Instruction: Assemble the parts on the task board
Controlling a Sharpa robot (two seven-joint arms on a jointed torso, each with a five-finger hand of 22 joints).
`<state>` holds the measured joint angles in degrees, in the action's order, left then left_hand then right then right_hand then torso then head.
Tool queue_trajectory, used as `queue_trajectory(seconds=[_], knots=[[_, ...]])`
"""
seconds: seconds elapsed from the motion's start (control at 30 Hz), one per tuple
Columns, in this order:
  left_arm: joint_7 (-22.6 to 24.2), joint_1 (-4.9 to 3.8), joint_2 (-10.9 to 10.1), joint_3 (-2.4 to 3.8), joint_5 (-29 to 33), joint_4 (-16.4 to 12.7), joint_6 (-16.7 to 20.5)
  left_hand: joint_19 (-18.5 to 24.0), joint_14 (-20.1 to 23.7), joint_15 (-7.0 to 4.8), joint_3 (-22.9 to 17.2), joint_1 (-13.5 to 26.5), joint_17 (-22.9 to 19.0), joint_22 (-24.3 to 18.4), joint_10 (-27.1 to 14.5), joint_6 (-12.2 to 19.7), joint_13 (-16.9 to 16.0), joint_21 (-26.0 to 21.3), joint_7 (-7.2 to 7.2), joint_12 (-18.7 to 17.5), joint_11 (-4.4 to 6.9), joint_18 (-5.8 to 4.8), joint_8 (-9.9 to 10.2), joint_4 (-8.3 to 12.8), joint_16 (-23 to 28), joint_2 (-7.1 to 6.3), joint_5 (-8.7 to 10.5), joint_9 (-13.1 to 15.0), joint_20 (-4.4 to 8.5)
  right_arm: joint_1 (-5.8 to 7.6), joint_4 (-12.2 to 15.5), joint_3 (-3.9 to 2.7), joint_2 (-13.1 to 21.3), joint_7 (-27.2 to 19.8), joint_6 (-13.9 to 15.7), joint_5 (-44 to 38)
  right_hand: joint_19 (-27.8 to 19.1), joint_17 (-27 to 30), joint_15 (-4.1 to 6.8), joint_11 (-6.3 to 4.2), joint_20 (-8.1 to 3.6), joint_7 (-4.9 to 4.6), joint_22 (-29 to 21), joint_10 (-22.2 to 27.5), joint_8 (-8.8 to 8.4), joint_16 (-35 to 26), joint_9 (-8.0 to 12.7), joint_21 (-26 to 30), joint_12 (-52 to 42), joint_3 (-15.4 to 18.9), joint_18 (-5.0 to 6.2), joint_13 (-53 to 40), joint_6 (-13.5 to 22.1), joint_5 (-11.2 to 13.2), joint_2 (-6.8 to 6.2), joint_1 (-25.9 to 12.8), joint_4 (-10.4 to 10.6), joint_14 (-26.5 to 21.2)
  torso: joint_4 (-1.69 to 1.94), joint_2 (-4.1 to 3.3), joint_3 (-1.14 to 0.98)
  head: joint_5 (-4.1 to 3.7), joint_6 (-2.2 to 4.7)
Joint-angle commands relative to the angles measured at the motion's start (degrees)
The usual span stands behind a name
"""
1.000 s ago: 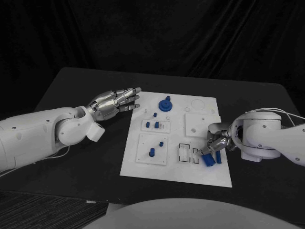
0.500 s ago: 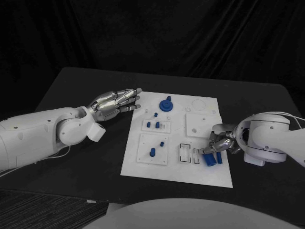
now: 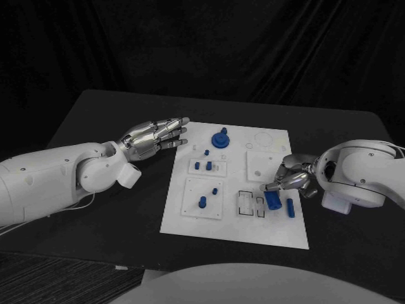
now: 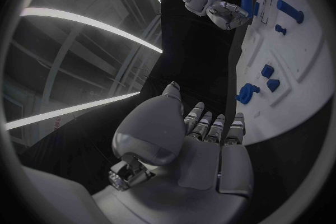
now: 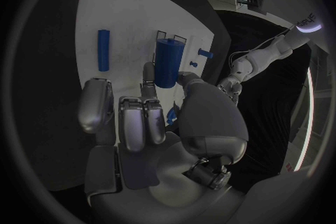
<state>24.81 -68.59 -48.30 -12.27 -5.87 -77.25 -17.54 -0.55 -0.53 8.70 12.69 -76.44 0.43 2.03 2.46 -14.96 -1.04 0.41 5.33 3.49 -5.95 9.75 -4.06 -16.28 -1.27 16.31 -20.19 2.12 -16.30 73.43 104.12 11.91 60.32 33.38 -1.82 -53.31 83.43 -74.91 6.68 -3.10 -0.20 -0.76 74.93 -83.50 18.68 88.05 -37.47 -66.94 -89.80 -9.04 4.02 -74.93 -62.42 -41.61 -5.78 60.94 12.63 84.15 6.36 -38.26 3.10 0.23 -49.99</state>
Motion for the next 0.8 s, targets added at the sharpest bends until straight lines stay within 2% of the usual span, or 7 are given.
queue_trajectory(seconds=[0.03, 0.2, 0.37, 0.4, 0.47, 0.8], knots=[[0.6, 0.09, 0.1, 0.05, 0.3, 0.0, -0.7, -0.1, -0.2, 0.16, -0.3, -0.7, 0.1, -0.1, -0.1, 0.2, 0.0, 0.1, 0.17, 0.1, -0.34, 0.49, -0.2, 0.1, -0.1, 0.01, -0.2, 0.0, -0.13, 0.2, 0.1, 0.01, -0.6, 0.0, 2.0, 4.3, 0.2, -11.2, 0.16, -0.52, -0.24, 0.14, 8.5, -6.5, -0.32, -0.4, -1.0, 0.4, -0.2, -10.1, 0.52, -15.1, 0.6, -4.7, 0.17, -0.7, -9.6, 5.1, 0.04, -0.04, 0.04, 0.21, -0.01], [0.6, 0.1, 0.2, 0.05, 0.3, 0.0, -0.8, -0.1, -0.2, 0.16, -0.4, -0.7, 0.1, 0.0, -0.2, 0.3, 0.0, 0.1, 0.15, 0.1, -0.33, 0.49, -0.2, 0.0, 0.0, 0.04, -0.21, 0.0, -0.13, 0.1, -0.3, 0.02, -1.8, 0.2, 2.4, 4.9, 0.1, -10.9, 0.05, -0.37, -0.16, -0.04, 8.4, -6.5, -0.73, -0.6, -0.9, 0.9, -0.2, -10.3, 0.58, -15.1, 1.0, -4.3, 0.34, -1.2, -9.6, 5.0, 0.11, 0.01, 0.09, 0.29, -0.01], [0.6, 0.11, 0.2, 0.05, 0.3, 0.0, -0.8, -0.1, -0.2, 0.17, -0.4, -0.7, 0.1, -0.1, -0.2, 0.3, 0.0, 0.1, 0.14, 0.1, -0.34, 0.49, -0.2, 0.0, 0.0, 0.05, -0.21, 0.0, -0.13, -0.63, -0.8, 0.02, -3.2, 0.7, 3.0, 5.0, -0.1, -10.7, -0.12, -0.16, -0.02, -0.29, 8.2, -6.5, -1.19, -0.7, -0.8, 2.0, -0.2, -10.6, 0.76, -15.1, 1.3, -3.9, 0.68, -2.4, -9.1, 5.0, 0.18, -0.07, 0.09, 0.11, -0.01], [0.6, 0.12, 0.2, 0.05, 0.3, 0.0, -0.9, -0.1, -0.2, 0.17, -0.4, -0.7, 0.1, -0.1, -0.2, 0.3, 0.0, 0.1, 0.14, 0.1, -0.34, 0.49, -0.2, 0.0, 0.0, 0.05, -0.21, 0.0, -0.13, -0.83, -0.9, 0.02, -3.4, 0.8, 3.0, 5.1, -0.2, -10.6, -0.18, -0.11, 0.06, -0.32, 8.1, -6.5, -1.35, -0.7, -0.8, 2.2, -0.2, -10.5, 0.8, -15.1, 1.3, -2.7, 0.74, -3.0, -8.9, 5.0, 0.14, -0.07, 0.07, 0.1, -0.01], [0.7, 0.13, 0.3, 0.05, 0.3, 0.0, -0.9, -0.1, -0.2, 0.17, -0.4, -0.7, 0.1, -0.1, -0.2, 0.3, 0.0, 0.1, 0.14, 0.1, -0.34, 0.49, -0.2, 0.0, 0.0, 0.05, -0.21, 0.0, -0.13, -1.17, -1.1, 0.02, -3.8, 1.0, 3.0, 5.1, -0.2, -10.4, -0.22, -0.05, 0.11, -0.39, 8.0, -6.5, -1.57, -0.8, -0.8, 2.6, -0.2, -10.5, 0.87, -15.1, 1.5, -1.7, 0.84, -3.4, -8.8, 4.9, 0.13, -0.06, 0.06, 0.13, -0.01], [0.6, 0.2, 0.3, 0.06, 0.3, 0.1, -1.1, -0.1, -0.2, 0.17, -0.4, -0.7, 0.1, -0.1, -0.2, 0.3, 0.0, 0.1, 0.14, 0.1, -0.34, 0.49, -0.2, 0.0, 0.0, 0.05, -0.21, 0.0, -0.13, -2.51, -1.9, 0.02, -5.5, 1.7, 3.0, 4.9, -0.5, -9.5, -0.33, 0.07, 0.23, -0.54, 7.7, -6.5, -2.11, -1.4, -0.8, 4.0, -0.2, -10.6, 1.11, -15.1, 1.8, 1.4, 1.27, -4.1, -8.9, 4.8, 0.01, -0.07, 0.05, 0.34, -0.01]])
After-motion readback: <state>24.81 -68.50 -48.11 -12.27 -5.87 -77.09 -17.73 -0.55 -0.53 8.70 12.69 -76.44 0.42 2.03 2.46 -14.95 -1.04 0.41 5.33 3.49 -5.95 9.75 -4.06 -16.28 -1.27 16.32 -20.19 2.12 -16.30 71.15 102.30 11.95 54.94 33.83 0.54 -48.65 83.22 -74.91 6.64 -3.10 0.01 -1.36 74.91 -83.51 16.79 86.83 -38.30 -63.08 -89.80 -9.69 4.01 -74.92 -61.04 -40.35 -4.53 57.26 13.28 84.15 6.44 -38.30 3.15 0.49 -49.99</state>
